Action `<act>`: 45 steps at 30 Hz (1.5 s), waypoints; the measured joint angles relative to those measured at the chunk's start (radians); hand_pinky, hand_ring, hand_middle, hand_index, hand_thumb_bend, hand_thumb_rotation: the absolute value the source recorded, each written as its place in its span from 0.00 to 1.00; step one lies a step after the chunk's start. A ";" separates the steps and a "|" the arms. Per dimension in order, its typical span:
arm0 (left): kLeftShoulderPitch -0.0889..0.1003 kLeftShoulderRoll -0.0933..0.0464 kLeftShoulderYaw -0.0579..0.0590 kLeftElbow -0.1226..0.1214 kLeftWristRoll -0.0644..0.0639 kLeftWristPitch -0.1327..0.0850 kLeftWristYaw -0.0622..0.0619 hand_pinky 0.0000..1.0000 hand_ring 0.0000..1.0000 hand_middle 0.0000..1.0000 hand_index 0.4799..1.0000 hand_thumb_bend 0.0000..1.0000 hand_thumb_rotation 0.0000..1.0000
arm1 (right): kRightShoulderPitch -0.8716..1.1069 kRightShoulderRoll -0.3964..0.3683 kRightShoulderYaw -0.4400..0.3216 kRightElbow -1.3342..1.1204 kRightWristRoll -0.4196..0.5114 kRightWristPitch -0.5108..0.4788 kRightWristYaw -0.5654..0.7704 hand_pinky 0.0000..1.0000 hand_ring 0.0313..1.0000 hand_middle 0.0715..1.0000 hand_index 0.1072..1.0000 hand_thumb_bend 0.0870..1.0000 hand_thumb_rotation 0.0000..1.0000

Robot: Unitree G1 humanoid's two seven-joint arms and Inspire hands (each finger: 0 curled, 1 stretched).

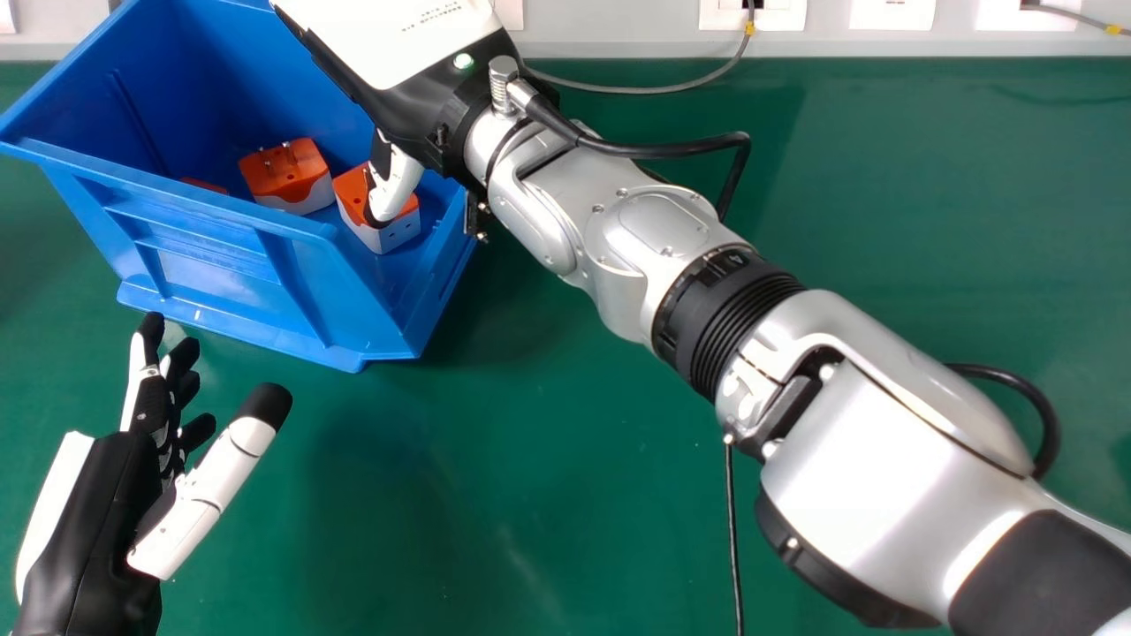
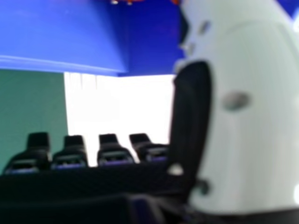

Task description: Pick all objects and put in blue box

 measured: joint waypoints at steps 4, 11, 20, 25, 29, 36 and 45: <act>-0.002 0.000 0.000 0.000 -0.001 0.001 0.000 0.94 1.00 1.00 1.00 0.81 0.70 | 0.007 -0.001 -0.003 -0.004 0.004 -0.001 -0.006 0.95 1.00 1.00 1.00 0.84 0.21; -0.011 0.000 -0.003 0.000 0.003 0.008 0.003 0.94 1.00 1.00 1.00 0.81 0.70 | 0.060 -0.030 -0.028 -0.091 0.027 -0.025 -0.020 0.96 1.00 1.00 1.00 0.83 0.19; -0.025 0.005 -0.009 -0.003 0.049 0.027 0.010 0.96 1.00 1.00 1.00 0.83 0.73 | 0.309 -0.195 -0.082 -0.531 0.027 0.008 0.004 0.99 1.00 1.00 1.00 0.75 0.14; -0.018 0.006 -0.006 -0.027 0.049 0.045 0.009 0.98 1.00 1.00 1.00 0.84 0.74 | 0.519 -0.291 -0.125 -0.849 0.019 0.067 0.038 1.00 1.00 1.00 1.00 0.68 0.14; -0.024 0.007 -0.001 -0.026 0.043 0.046 0.005 0.98 1.00 1.00 1.00 0.83 0.74 | 0.695 -0.347 -0.178 -1.078 0.018 0.091 0.038 1.00 1.00 1.00 1.00 0.63 0.17; -0.038 0.012 0.003 -0.007 0.040 0.038 -0.001 0.99 1.00 1.00 1.00 0.83 0.74 | 1.066 -0.418 -0.263 -1.375 0.044 0.076 0.031 1.00 1.00 1.00 1.00 0.51 0.29; -0.047 0.019 0.012 0.026 0.049 0.008 -0.002 1.00 1.00 1.00 1.00 0.83 0.74 | 1.374 -0.439 -0.362 -1.467 0.119 -0.038 -0.045 0.99 1.00 1.00 1.00 0.45 0.39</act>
